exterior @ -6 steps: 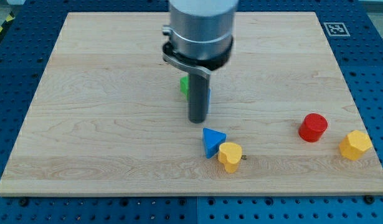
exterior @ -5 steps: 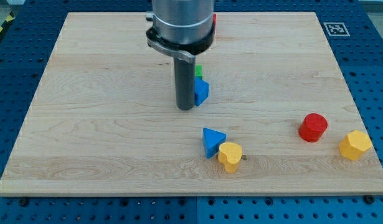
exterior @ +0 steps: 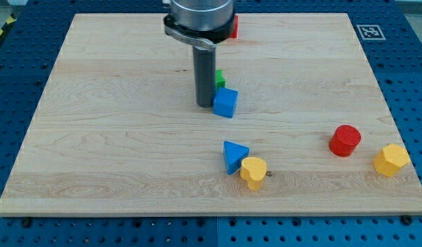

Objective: Move the green star closer to the green circle

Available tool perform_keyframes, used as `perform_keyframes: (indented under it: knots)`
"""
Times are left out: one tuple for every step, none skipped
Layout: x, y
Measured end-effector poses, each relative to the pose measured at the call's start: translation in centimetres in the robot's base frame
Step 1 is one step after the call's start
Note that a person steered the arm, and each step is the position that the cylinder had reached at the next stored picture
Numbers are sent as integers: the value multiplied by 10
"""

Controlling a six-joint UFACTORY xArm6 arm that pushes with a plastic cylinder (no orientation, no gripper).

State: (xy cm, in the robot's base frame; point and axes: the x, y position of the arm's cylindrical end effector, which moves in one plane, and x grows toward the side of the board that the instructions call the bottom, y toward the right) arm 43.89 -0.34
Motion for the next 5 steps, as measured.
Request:
perform_keyframes:
  knots:
    - [-10, 12]
    - [-34, 12]
    - [-41, 24]
    - [-37, 17]
    - [-44, -8]
